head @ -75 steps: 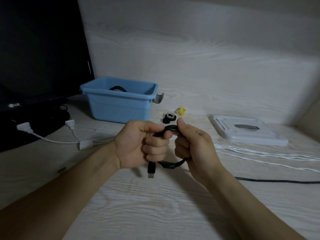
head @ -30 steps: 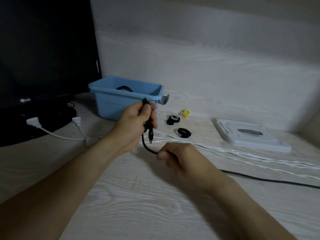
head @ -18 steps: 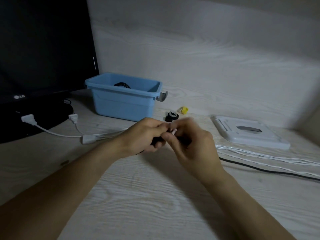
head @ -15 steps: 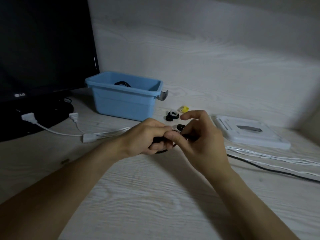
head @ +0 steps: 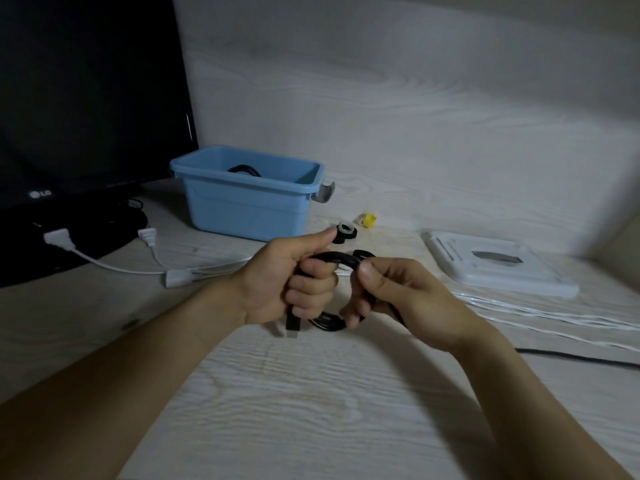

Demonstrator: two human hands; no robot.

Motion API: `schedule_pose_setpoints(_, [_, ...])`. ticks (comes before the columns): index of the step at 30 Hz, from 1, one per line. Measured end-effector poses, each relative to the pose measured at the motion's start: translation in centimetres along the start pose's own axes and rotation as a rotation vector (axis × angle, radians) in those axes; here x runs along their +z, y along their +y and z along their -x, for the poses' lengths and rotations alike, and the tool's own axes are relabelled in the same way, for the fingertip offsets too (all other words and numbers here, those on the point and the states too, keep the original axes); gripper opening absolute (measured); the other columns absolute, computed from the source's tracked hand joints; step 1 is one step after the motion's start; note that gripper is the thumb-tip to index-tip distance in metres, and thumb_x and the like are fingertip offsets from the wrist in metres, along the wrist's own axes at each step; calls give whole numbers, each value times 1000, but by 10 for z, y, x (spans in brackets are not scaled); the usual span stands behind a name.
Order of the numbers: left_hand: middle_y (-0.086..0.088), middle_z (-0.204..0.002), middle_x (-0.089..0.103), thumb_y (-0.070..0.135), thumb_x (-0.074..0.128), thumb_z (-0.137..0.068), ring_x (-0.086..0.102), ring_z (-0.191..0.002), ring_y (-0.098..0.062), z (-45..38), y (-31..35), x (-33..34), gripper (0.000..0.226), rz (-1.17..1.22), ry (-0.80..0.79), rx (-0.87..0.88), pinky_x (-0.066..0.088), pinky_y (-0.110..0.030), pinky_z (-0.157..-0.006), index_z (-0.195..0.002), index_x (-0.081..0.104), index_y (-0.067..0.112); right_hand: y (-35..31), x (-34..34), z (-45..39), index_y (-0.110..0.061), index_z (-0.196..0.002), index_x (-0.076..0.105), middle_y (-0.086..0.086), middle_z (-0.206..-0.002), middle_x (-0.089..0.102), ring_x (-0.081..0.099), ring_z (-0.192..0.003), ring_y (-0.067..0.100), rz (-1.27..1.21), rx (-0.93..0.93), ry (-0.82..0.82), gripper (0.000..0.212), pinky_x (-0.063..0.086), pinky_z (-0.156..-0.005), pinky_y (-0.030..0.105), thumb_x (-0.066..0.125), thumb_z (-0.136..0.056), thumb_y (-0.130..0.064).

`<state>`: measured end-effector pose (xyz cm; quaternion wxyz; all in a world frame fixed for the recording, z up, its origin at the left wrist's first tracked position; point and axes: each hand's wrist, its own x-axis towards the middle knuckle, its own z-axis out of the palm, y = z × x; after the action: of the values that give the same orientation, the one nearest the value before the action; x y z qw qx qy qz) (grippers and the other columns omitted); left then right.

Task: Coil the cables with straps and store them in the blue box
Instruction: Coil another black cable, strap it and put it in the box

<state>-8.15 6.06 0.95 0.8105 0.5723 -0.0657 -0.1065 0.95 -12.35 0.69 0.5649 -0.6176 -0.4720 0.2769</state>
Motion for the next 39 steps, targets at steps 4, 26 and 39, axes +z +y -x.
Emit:
schedule_pose_setpoints(4, [5, -50, 23, 45, 41, -98, 24, -44, -10, 1, 5, 6, 45, 4, -38, -35, 29, -25, -48, -61, 34, 20, 2, 12, -6, -4, -82, 55, -5, -48, 28, 36, -42, 13, -196, 29, 143, 39, 49, -57, 29, 46, -97, -39])
schedule_pose_setpoints(26, [9, -43, 14, 30, 42, -97, 12, -34, -9, -3, 13, -7, 47, 286, 651, 286, 12, -20, -34, -54, 26, 26, 6, -8, -7, -26, -70, 66, -3, -62, 67, 59, -52, 11, 564, -70, 615, 28, 47, -55, 26, 62, -91, -44])
schedule_pose_setpoints(39, [6, -49, 20, 28, 34, -99, 16, -38, -11, 10, 31, -36, 38, 684, 1180, 586, 14, -20, -39, -61, 28, 22, 26, 0, -8, -21, -99, 76, -12, -70, 67, 56, -61, 1, 706, 78, 167, 13, 44, -64, 18, 64, -95, -20])
